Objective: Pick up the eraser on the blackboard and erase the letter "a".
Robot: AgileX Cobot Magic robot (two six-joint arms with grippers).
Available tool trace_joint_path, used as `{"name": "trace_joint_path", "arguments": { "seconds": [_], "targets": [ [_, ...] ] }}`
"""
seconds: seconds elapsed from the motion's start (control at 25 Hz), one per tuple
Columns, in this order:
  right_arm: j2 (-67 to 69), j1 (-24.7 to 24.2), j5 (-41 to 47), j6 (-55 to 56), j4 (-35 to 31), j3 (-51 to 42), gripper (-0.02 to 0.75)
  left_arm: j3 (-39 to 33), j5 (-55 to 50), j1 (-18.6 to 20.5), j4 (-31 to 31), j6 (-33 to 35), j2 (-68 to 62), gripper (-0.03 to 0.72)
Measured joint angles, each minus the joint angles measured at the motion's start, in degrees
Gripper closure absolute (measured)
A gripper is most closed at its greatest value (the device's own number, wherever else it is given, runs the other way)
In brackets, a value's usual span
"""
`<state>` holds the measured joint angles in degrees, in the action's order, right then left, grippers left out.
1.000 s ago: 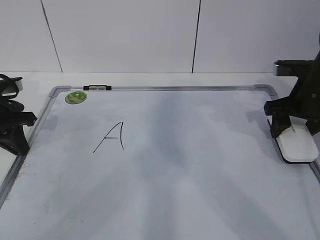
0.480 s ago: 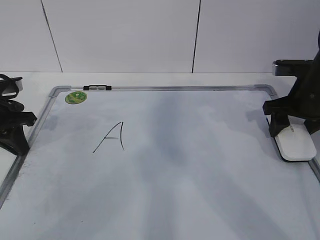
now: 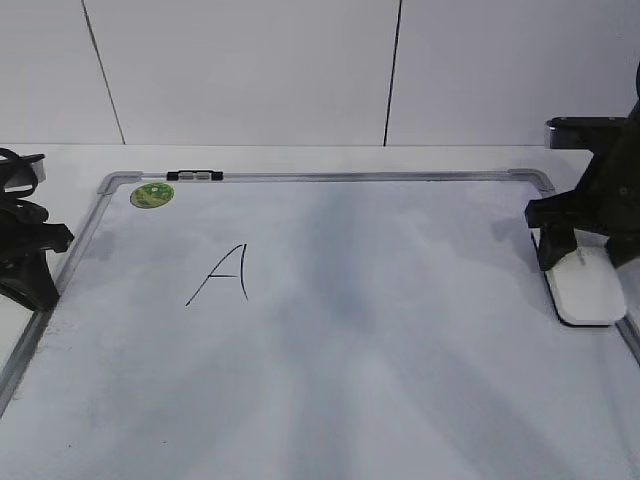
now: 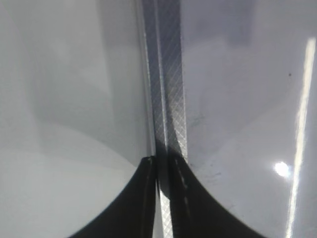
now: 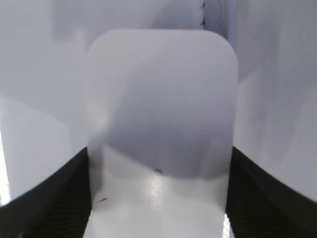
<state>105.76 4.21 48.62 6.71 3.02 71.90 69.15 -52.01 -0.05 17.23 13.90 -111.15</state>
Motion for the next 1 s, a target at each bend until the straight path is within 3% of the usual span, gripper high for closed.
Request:
{"name": "trace_joint_path", "arguments": {
  "seconds": [0.48, 1.0],
  "targets": [
    [-0.1, 0.0, 0.5, 0.0, 1.1, 0.0, 0.124, 0.0, 0.0, 0.0, 0.0, 0.0, 0.0, 0.642],
    [-7.9, 0.0, 17.1, -1.7, 2.8, 4.6, 0.126, 0.0, 0.0, 0.0, -0.1, 0.1, 0.0, 0.633]
  ]
}}
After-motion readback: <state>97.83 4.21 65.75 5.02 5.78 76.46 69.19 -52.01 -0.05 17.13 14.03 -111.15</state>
